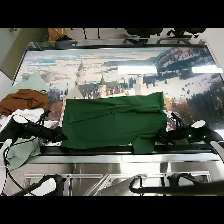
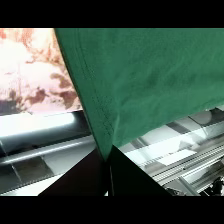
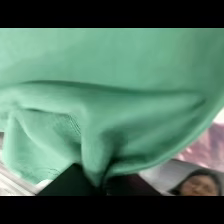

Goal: Fold the shirts.

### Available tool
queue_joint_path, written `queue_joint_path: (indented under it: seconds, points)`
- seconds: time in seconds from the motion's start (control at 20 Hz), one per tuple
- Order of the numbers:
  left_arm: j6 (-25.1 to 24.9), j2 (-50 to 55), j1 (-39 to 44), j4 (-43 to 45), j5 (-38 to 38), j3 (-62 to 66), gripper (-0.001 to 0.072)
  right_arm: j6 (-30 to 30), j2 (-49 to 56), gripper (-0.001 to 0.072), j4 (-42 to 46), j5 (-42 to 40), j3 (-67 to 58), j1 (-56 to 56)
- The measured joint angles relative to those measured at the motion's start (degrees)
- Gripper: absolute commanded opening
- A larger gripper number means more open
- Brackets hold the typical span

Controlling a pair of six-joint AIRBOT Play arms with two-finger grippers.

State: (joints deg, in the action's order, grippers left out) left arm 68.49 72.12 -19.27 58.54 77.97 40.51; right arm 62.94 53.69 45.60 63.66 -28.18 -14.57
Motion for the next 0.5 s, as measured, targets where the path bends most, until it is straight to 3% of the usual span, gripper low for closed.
queue_joint_path:
  seconds: [0.15, 0.5]
  points:
    - [0.0, -0.4, 0.0, 0.1, 1.0, 0.0, 0.0014, -0.3, -0.9, 0.0021, 0.3, -0.1, 0.0, 0.9]
    - [7.2, -7.2, 0.0, 10.0, 5.0, 0.0, 0.0013, 12.5, -16.2, 0.0019, 13.7, 8.5, -0.4, -2.7]
